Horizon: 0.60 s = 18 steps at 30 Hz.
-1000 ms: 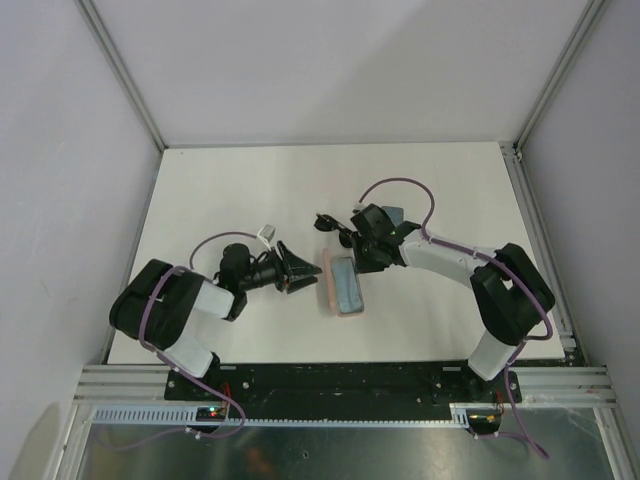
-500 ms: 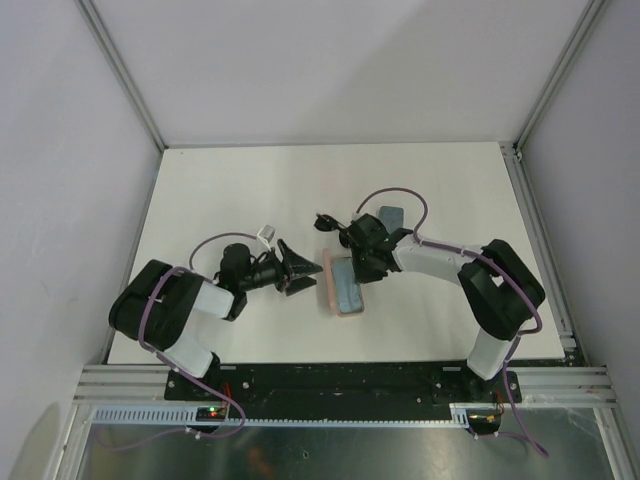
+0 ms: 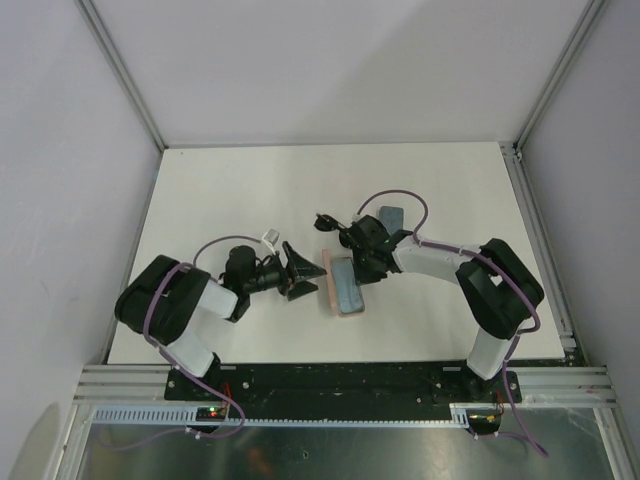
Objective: Organize the sunglasses
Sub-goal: Adjust the opened sunglasses case at the center of the board.
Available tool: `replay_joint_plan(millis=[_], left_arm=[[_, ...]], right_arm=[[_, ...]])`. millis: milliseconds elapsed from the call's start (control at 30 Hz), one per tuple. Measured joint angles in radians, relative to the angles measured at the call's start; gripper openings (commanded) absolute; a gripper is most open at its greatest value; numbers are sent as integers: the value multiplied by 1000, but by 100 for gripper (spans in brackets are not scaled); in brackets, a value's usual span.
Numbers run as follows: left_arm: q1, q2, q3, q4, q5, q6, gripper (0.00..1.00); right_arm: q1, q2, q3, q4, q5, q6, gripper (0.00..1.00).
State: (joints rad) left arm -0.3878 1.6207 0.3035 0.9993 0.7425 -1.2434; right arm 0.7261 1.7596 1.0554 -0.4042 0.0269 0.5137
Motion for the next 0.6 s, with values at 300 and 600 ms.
replay_joint_plan(millis=[300,600], left_arm=[[-56,95,10,-10,-60,6,100],[-77,179,54,55,-92,-6,98]], right_arm=[[-5,-4,-10,14,-13,7,0],[-9,-5,-11,14,-25,10,0]])
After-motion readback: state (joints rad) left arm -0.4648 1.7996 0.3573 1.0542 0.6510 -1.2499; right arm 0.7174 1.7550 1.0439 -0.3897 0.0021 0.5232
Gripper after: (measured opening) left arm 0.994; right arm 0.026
